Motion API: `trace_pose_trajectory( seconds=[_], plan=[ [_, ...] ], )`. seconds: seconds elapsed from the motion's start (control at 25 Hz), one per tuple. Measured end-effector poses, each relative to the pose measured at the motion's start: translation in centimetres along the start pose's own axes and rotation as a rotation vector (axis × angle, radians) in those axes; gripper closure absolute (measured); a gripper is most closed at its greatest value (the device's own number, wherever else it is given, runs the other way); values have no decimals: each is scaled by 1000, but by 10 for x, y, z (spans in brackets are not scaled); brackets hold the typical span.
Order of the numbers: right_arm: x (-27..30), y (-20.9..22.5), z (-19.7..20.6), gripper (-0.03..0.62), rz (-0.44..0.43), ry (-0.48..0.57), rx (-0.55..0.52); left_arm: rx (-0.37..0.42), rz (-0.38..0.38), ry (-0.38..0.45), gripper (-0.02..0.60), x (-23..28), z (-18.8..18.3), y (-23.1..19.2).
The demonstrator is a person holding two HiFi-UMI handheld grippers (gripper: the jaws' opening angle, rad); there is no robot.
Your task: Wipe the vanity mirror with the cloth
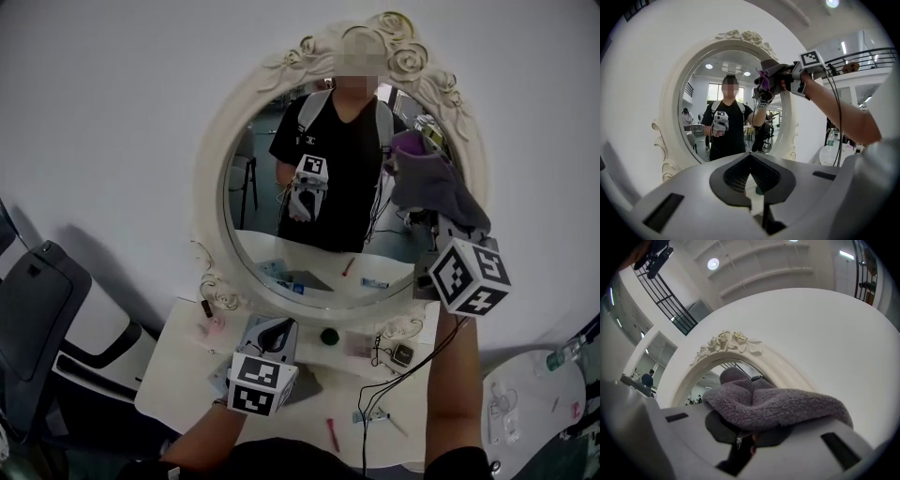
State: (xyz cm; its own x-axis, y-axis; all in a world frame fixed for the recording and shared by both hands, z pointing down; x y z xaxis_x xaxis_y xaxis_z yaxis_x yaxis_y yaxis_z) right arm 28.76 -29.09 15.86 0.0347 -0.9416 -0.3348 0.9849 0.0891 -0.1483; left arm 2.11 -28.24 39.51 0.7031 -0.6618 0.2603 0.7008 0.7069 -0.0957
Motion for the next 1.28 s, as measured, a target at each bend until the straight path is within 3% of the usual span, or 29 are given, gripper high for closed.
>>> trace_pose_trajectory(
  seconds=[0.28, 0.6, 0.84, 1.28],
  plan=[
    [27, -1, -14, 563, 11, 35, -110, 5, -4, 4, 581, 3, -3, -10],
    [23, 2, -1, 564, -36, 76, -51, 4, 32, -38, 581, 21, 6, -5],
    [7, 9, 29, 564, -27, 59, -11, 11, 66, -58, 581, 29, 9, 2],
    [-25, 13, 104, 564, 28, -85, 10, 27, 85, -86, 581, 29, 16, 10]
  ],
)
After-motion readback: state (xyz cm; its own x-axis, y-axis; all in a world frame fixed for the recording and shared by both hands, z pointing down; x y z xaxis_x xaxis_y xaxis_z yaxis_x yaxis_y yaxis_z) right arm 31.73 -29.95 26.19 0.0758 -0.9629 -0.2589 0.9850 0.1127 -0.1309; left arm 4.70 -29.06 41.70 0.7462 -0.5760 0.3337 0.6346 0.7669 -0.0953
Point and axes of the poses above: the fingertips, and each gripper's own axes: x forward along the fingers, y to its right, z out of its underside, the point moved 6 cm from there along -x, backward along the fingers, and after that the axes turned 6 degrees about -x, right-handed, at the moved point
